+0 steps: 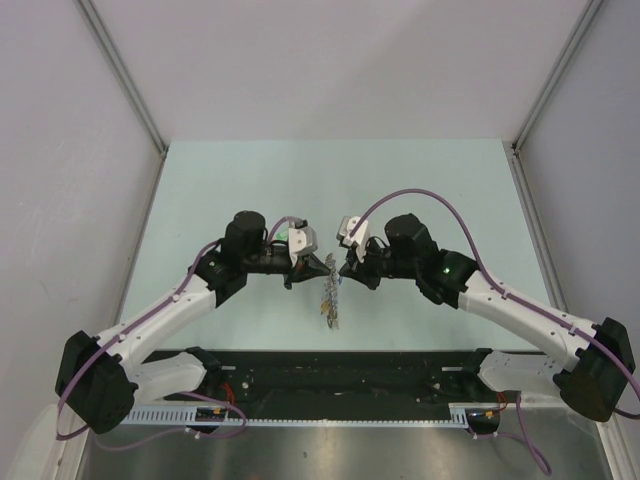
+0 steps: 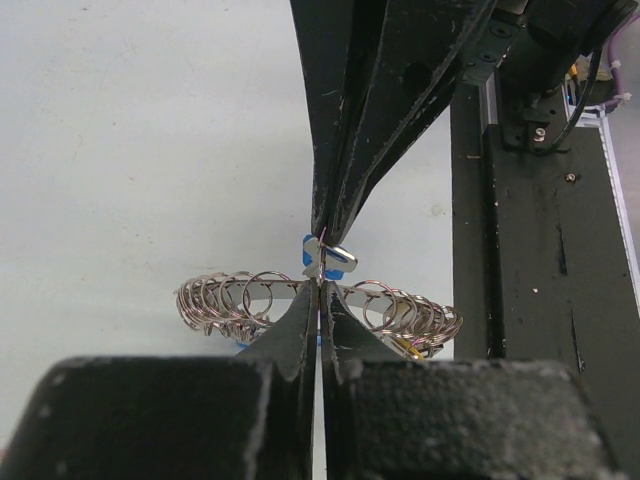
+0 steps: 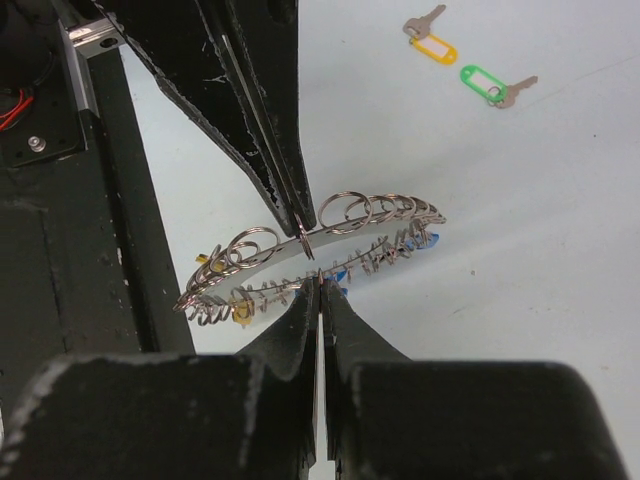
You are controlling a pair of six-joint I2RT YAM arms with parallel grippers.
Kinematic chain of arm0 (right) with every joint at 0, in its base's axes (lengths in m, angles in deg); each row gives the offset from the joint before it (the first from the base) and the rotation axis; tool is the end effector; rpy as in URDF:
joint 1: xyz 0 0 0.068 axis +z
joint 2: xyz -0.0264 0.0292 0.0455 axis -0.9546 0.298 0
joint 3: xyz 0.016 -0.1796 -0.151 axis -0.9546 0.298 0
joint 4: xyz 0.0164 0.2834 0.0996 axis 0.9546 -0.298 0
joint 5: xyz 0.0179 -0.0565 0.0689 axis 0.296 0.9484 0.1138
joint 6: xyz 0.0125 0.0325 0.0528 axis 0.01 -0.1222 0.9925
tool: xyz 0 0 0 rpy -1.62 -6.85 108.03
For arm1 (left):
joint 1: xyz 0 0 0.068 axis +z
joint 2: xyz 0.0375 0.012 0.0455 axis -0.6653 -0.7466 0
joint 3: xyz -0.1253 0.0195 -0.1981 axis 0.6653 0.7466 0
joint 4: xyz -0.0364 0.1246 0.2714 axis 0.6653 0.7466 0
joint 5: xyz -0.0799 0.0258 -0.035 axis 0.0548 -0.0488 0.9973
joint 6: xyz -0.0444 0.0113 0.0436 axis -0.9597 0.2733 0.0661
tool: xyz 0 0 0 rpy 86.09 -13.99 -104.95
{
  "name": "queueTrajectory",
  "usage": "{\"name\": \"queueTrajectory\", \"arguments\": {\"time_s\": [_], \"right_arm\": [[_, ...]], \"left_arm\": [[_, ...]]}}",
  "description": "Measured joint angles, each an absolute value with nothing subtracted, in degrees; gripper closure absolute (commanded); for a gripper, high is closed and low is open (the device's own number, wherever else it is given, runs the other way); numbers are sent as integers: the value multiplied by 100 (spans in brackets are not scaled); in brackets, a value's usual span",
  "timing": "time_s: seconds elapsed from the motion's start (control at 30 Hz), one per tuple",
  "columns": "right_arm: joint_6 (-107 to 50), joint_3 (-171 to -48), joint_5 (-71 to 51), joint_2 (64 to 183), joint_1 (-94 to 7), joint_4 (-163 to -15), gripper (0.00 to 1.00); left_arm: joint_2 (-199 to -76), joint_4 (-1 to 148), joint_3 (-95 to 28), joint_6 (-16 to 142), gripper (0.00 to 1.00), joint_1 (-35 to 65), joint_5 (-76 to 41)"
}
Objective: Put the keys on the keyring
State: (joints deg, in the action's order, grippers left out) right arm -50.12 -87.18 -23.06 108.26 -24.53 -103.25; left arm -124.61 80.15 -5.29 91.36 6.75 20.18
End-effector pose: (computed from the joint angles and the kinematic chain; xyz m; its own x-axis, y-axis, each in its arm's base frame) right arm 0.2058 0.2550 0.2572 -0.0667 -0.4379 -0.8966 -0.9537 0.2922 -0.0718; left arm 0.2315 -0.2043 0.2335 -0.0369 0.2769 -0.9602 0.9932 0.1164 -0.0046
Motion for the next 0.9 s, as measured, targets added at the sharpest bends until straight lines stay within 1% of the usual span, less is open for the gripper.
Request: {"name": "queueTrajectory", "arguments": {"time_s": [0.37,0.9], "right_arm": [[-5010,-8718,-2555,10826,-2479,-10325,100],[-4968,-8718,-2563,10826,-2516,-10364,100]], "left_arm": [[-12461,8015,-529,9217,100,646,2097],[-12461,8037,-527,9223,100,635,2095]]}}
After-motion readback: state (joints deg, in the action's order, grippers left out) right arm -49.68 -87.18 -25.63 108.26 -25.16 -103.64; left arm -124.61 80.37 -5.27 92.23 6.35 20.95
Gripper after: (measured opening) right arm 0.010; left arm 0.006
